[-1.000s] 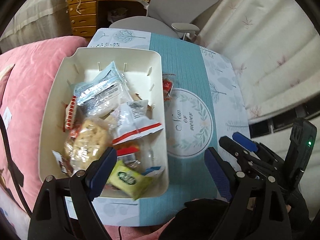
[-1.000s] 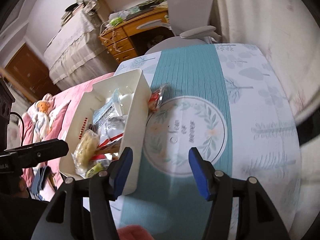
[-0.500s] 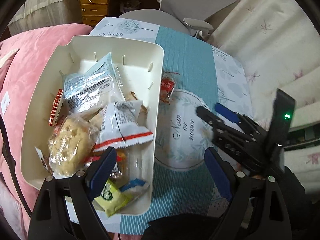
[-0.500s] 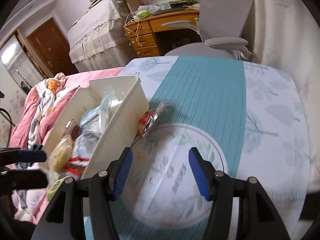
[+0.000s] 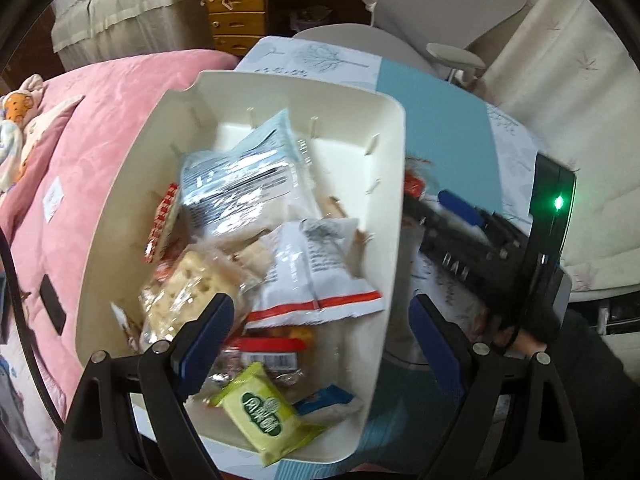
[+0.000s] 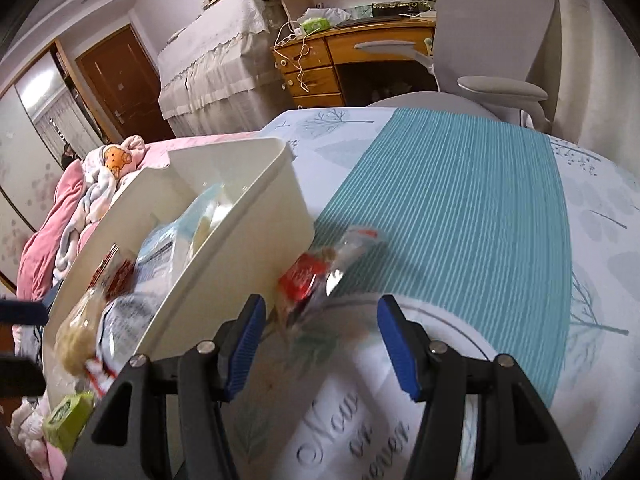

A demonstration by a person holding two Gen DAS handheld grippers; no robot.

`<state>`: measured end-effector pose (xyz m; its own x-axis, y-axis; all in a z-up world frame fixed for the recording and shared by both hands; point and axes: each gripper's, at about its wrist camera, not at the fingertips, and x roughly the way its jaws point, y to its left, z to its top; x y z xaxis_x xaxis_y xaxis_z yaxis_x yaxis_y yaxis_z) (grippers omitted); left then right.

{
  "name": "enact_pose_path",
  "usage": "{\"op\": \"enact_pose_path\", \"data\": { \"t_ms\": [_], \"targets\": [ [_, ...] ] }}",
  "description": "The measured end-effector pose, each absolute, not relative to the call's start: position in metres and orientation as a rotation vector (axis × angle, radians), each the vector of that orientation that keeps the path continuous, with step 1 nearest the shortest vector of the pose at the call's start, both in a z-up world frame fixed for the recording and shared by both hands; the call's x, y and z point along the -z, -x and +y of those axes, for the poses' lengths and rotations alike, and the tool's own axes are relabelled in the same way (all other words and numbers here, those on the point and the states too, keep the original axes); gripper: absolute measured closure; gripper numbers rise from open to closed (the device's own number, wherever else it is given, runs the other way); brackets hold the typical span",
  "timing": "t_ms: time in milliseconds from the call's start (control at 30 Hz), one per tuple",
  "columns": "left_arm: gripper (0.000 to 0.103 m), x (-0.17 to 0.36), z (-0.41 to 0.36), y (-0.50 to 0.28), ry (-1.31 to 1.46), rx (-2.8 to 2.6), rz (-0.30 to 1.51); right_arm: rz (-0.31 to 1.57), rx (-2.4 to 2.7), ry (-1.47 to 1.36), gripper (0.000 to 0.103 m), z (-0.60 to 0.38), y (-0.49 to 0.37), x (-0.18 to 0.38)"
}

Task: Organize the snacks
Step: 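Grasp the red candy wrapper with the right gripper, then carry the red candy with the right gripper into the tray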

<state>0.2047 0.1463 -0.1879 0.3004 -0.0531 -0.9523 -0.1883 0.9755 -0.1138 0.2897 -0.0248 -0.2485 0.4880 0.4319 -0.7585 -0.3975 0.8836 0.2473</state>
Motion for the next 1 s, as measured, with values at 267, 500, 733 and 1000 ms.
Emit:
{"op": "enact_pose_path", "data": {
  "t_ms": [267,500,733,1000],
  "targets": [
    [0.015,0.194,0.161,-0.202,0.247,-0.135,1.290,0.976,-0.557,-0.064,0.068,-0.013,-0.302,0.258],
    [0.015,0.185,0.167,-0.202,0.246,-0.130,1.277,1.001,-0.515,-0.047,0.071,-0.008,-0.292,0.250],
    [0.015,0.165,0.179,-0.193,0.268,-0.102,1.225,0.981,-0.468,-0.011,0.077,-0.009,-0.276,0.227],
    [0.015,0.141,0.205,-0.175,0.270,0.003,1.163,0.940,-0.371,0.007,0.078,-0.002,-0.243,0.189]
  ]
}}
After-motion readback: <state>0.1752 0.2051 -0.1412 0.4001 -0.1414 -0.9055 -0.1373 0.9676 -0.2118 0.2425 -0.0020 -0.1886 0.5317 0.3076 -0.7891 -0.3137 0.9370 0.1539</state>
